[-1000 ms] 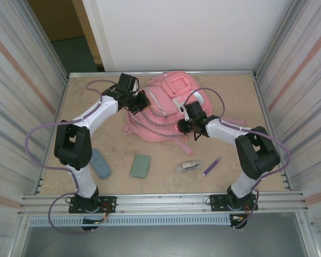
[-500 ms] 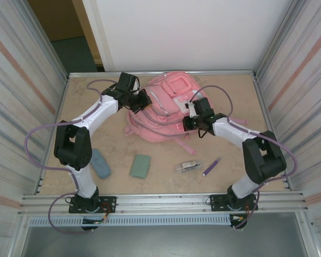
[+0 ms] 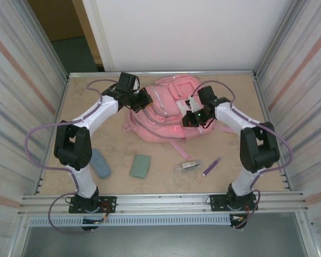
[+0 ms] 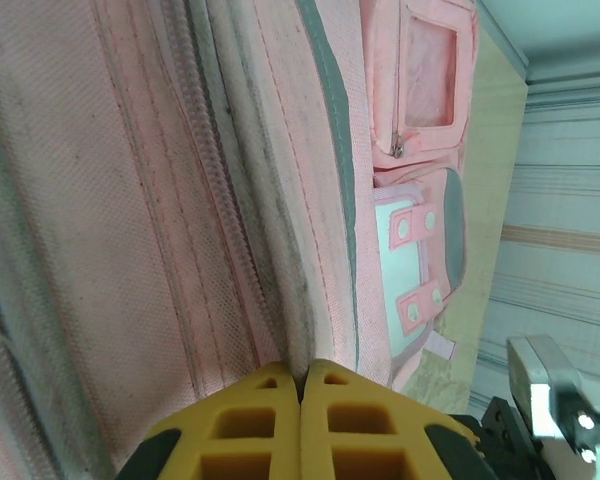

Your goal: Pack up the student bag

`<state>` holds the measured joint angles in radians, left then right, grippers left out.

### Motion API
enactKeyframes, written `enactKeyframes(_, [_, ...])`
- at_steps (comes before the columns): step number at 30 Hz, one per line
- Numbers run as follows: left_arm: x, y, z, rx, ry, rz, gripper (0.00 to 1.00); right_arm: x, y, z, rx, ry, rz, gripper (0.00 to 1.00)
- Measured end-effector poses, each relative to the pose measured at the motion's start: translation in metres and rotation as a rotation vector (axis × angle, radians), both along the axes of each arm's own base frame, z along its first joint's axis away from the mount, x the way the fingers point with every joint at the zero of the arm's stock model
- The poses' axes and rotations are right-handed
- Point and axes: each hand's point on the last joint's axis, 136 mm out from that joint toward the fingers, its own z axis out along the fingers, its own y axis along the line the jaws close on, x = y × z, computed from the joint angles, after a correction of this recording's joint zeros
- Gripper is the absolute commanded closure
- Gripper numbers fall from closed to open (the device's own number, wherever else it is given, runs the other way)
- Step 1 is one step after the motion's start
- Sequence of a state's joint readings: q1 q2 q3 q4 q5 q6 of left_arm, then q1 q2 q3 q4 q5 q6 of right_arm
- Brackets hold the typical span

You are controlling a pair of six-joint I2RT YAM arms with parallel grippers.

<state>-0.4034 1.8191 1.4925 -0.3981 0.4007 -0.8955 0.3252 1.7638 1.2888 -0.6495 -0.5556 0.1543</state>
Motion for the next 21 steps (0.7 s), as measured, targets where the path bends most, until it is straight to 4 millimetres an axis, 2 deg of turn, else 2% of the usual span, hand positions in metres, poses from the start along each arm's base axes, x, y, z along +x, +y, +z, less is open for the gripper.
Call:
enactKeyframes(6, [0.000,0.000,0.000,0.000,0.001,-0.001,1.00,-0.015,-0.005,-0.009,-0.048,0.122,0.072,1.00])
enactKeyframes(11, [-0.006,-0.002,-0.008,0.000,0.019,-0.012,1.00,-0.023,-0.001,-0.005,-0.011,0.158,0.091,1.00])
enactKeyframes(15, [-0.008,-0.002,-0.013,-0.014,0.023,0.003,1.00,-0.029,0.016,-0.003,0.055,0.194,0.080,1.00])
enactKeyframes(21, [-0.007,-0.002,-0.018,-0.036,0.033,0.037,1.00,-0.037,0.058,0.002,0.087,0.189,0.085,1.00])
